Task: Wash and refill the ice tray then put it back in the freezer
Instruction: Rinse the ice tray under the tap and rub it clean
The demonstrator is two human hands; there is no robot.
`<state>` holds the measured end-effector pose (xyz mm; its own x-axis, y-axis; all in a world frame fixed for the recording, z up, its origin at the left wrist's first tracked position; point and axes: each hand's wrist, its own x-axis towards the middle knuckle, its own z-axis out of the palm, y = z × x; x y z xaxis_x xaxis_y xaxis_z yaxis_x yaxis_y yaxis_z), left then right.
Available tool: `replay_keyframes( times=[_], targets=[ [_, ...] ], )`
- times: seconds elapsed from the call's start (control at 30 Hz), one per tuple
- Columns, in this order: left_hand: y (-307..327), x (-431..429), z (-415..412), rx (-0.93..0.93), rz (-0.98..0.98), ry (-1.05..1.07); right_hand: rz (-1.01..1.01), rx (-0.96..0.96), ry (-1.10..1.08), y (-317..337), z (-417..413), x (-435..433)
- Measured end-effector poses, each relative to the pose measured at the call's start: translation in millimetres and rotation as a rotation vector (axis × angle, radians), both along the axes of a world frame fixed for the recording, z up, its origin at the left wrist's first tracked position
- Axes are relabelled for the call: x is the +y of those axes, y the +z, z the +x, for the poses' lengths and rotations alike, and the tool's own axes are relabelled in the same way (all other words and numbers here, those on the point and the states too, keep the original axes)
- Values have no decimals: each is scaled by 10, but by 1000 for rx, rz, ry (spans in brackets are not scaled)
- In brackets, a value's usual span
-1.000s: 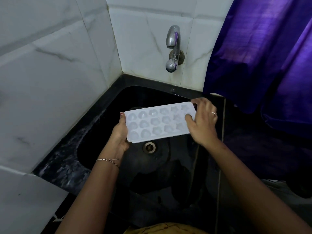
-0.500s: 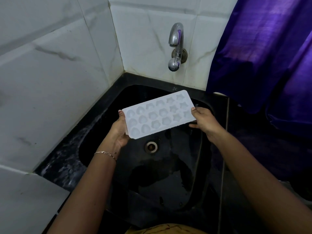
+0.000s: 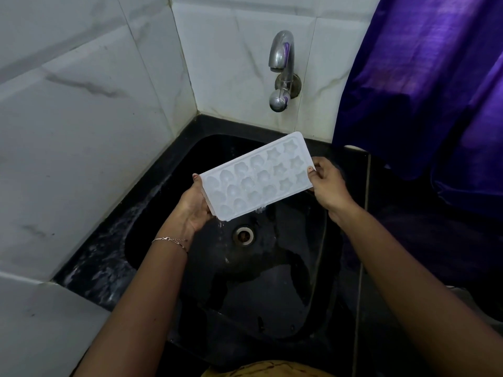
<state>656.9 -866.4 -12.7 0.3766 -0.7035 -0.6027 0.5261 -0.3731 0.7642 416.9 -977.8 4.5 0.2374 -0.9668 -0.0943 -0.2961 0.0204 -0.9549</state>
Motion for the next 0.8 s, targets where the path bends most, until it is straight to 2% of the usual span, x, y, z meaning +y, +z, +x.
replay_keyframes(
  times=[0.33, 0.8],
  targets=[
    [12, -40, 15, -14, -65, 106, -203, 49, 95, 37, 12, 73],
    [120, 23, 65, -20, -148, 137, -507, 116, 161, 234, 26, 188]
  ],
)
